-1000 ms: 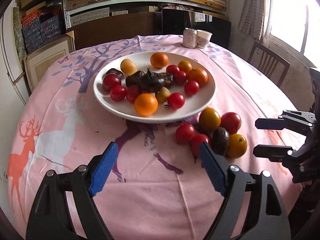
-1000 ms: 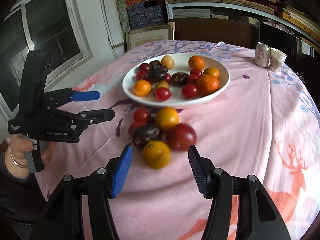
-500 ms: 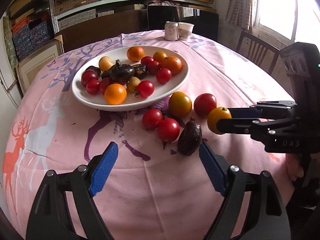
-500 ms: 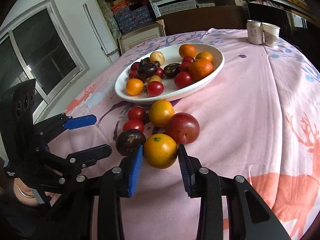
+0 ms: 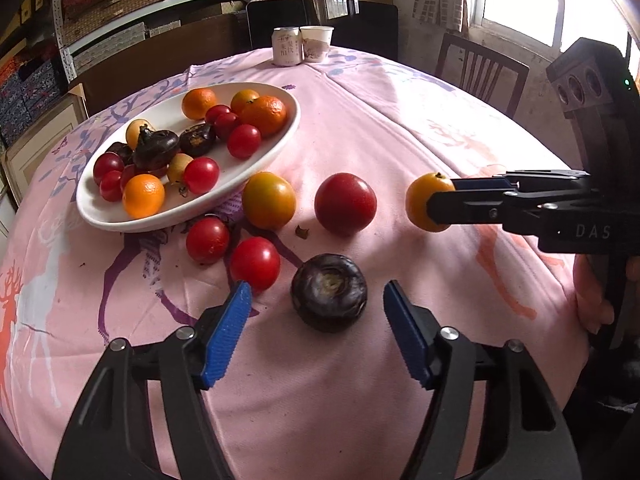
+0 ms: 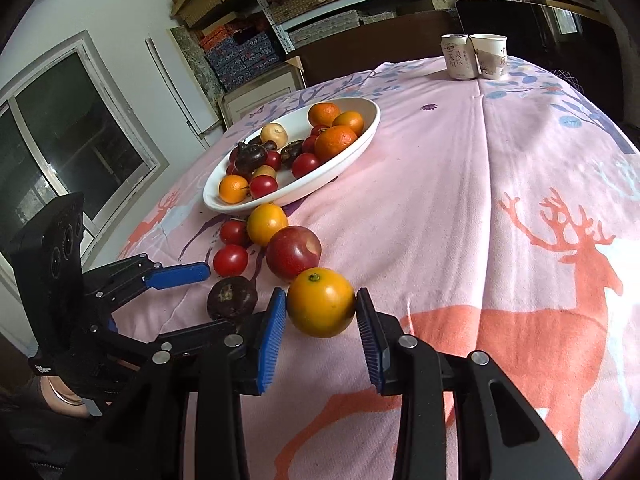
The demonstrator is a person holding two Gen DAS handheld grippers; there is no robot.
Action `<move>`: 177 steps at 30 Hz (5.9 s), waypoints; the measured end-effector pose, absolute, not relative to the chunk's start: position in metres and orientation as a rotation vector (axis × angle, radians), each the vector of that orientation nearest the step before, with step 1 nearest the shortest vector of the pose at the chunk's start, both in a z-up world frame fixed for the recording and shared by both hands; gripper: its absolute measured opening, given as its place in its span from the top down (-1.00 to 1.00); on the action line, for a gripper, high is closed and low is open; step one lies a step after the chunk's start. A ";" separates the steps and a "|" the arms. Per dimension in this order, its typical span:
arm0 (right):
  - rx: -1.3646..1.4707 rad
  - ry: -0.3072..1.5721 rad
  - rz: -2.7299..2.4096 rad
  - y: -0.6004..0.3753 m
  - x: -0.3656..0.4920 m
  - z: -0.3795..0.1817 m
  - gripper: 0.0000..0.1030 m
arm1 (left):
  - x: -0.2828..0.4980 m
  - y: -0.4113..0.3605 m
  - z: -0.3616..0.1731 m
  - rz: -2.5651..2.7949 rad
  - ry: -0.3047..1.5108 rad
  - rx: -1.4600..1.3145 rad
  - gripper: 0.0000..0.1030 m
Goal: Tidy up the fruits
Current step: 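Grasp a yellow-orange tomato with the right tool while the left tool grasps a dark purple fruit, then carry both fruits onto the white plate and open both tools, then grasp a dark red tomato with the right tool while the left tool grasps a red tomato, then carry both tomatoes onto the white plate and open both tools, then grasp a red tomato with the left tool while the right tool grasps a yellow-orange fruit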
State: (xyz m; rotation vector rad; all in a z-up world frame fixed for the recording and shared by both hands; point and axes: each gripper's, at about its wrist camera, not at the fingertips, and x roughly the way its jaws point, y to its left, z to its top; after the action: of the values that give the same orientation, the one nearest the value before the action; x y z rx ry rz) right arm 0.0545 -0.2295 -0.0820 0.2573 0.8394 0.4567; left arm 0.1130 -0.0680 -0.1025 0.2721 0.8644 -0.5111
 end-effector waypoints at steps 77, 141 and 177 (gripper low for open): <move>0.052 0.894 0.411 -0.172 0.099 -0.081 0.29 | 0.130 -0.033 -0.097 -0.392 0.861 0.183 -0.57; 0.239 0.755 0.459 -0.194 0.147 -0.006 0.29 | 0.189 0.015 -0.027 -0.324 0.736 0.076 0.43; 0.342 0.770 0.396 -0.216 0.110 -0.063 -0.19 | 0.185 -0.025 -0.106 -0.337 0.887 0.250 -0.30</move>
State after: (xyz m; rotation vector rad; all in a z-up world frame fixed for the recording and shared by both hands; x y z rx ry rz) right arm 0.1100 -0.2156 -0.0631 0.3418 0.7699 0.3956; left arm 0.1847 -0.0247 -0.1065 0.2501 0.8871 -0.3368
